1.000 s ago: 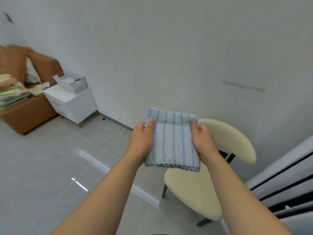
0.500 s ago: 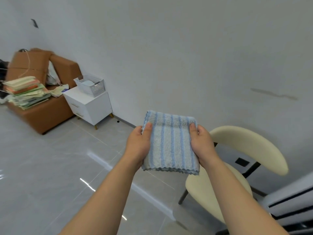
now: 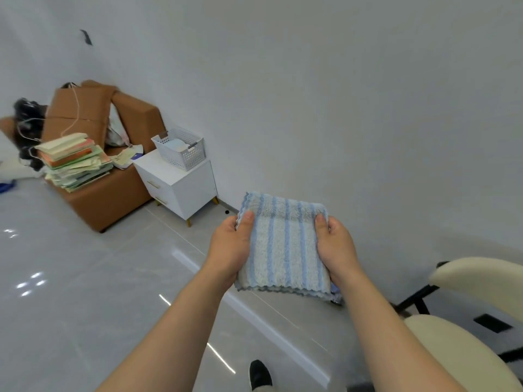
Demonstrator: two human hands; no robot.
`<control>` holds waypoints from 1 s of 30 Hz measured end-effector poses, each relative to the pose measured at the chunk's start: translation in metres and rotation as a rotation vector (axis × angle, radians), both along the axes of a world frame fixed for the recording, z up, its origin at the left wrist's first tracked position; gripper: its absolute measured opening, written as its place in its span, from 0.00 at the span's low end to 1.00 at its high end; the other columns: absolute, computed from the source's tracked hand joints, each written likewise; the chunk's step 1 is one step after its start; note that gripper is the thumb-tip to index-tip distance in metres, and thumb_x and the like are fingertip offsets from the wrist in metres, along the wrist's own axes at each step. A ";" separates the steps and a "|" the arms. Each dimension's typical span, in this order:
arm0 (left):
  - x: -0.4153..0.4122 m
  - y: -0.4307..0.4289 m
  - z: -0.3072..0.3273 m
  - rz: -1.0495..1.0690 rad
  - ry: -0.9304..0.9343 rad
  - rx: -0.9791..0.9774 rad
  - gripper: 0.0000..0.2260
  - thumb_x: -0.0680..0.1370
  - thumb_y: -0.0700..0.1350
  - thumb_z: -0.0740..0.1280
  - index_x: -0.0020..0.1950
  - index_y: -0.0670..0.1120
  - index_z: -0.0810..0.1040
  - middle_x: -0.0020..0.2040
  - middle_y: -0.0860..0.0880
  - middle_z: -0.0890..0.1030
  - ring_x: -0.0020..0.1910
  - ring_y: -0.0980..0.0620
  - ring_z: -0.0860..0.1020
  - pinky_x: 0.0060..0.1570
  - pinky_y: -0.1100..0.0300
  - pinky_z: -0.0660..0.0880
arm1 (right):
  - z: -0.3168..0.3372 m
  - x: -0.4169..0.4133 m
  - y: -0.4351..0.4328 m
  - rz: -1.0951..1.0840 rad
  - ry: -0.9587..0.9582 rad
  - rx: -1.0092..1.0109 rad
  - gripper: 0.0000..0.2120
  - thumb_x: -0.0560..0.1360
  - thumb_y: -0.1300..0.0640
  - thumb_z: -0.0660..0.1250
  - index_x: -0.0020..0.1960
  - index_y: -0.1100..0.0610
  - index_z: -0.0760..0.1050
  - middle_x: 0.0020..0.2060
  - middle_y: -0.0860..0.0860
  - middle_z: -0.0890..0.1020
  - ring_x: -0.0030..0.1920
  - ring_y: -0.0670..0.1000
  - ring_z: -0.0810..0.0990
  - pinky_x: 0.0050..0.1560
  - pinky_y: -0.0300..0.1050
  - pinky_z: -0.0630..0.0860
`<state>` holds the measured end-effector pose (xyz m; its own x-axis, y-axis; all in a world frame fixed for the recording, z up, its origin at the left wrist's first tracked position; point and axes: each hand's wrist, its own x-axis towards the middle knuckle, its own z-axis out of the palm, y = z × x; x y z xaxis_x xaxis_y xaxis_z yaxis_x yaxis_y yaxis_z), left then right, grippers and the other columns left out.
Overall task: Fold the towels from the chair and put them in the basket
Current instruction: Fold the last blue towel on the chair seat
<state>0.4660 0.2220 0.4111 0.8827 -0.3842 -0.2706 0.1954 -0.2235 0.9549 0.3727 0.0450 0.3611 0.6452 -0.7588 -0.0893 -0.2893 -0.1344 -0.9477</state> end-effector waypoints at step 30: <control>0.792 0.010 -0.019 -0.054 0.270 0.111 0.19 0.78 0.38 0.66 0.65 0.56 0.70 0.57 0.46 0.75 0.51 0.43 0.80 0.45 0.48 0.80 | -0.016 0.773 -0.004 0.124 0.184 0.525 0.24 0.80 0.50 0.68 0.71 0.41 0.61 0.58 0.56 0.80 0.50 0.57 0.85 0.47 0.55 0.84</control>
